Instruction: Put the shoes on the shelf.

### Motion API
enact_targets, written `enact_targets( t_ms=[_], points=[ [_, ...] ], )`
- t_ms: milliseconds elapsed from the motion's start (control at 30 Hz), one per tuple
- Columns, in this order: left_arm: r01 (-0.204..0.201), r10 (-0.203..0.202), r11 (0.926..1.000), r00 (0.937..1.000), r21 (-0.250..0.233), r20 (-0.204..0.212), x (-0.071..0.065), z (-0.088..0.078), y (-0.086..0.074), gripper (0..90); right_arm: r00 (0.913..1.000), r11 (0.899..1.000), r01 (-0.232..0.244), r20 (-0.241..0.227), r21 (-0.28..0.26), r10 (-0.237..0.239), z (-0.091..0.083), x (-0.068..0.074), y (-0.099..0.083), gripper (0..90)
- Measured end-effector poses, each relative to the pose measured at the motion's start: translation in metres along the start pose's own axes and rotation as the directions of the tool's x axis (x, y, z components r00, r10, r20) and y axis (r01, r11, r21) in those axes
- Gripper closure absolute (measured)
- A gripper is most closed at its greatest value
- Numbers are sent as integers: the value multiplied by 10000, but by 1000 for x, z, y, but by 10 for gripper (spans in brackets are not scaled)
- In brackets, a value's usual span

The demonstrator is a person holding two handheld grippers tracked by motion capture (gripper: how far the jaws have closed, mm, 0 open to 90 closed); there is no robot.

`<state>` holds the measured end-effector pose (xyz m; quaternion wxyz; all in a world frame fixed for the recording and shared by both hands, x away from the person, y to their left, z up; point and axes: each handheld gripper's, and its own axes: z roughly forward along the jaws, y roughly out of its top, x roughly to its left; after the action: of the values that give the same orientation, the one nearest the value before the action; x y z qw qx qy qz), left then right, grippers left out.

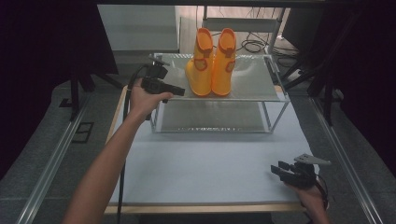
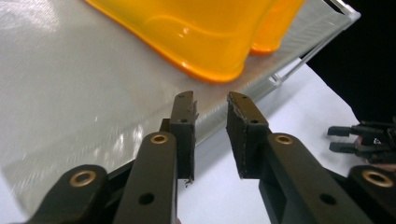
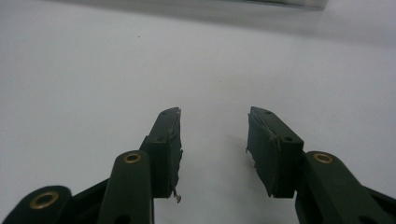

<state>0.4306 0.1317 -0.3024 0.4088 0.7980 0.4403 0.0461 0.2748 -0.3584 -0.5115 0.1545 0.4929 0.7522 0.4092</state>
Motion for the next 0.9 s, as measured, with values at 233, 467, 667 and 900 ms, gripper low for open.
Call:
enact_targets(
  t_ms=[233,467,667,900],
  points=[
    [-204,192,9979,9996,-622,-199,-2,-21,-32,594,10000,10000,-62,25,-76,63,-1,0,0,541],
    [-575,569,9949,9983,-826,-90,-5,-36,-68,580,10000,10000,-42,5,-58,42,0,1,1,541],
    [-590,603,9956,9981,-730,151,-3,-40,-104,578,10000,10000,-3,19,-97,3,-1,1,1,540],
    [-536,541,9978,9985,-384,107,2,-34,-138,564,10000,10000,15,40,-77,-15,0,1,1,539]
  ],
)
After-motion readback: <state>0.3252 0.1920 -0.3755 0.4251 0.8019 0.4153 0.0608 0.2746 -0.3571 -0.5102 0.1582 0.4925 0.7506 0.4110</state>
